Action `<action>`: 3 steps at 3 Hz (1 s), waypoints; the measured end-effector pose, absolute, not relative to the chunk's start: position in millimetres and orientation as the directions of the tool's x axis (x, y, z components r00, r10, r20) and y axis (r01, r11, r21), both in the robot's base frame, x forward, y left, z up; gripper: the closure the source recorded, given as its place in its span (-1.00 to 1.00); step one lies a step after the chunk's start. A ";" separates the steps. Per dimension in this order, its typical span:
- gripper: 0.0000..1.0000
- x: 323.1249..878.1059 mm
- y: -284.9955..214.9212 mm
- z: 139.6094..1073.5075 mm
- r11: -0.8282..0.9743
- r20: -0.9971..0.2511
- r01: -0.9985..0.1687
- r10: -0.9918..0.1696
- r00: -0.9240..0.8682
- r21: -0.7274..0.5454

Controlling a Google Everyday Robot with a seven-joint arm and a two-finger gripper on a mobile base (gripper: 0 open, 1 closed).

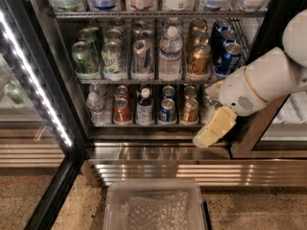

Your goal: Pick water bottle from bottom shelf of fridge

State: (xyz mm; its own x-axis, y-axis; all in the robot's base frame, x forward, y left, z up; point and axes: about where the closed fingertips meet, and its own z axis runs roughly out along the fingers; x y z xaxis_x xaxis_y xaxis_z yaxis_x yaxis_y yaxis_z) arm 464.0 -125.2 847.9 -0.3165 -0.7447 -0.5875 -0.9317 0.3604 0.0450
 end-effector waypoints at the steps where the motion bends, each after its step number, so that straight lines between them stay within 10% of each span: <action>1: -1.00 490.2 -75.2 827.4 0.332 -0.680 -0.937 -0.662 -0.314 0.110; 3: -1.00 499.3 -54.0 811.6 0.324 -0.752 -0.937 -0.585 -0.305 0.128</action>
Offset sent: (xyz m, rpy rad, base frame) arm 0.0214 0.0426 -0.0169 0.1158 0.0140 0.0192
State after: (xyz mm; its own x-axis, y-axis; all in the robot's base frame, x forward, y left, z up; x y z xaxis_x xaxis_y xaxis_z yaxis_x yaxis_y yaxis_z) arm 499.3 -54.0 811.6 -0.3051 -0.5847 -0.7517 -0.9373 0.3241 0.1282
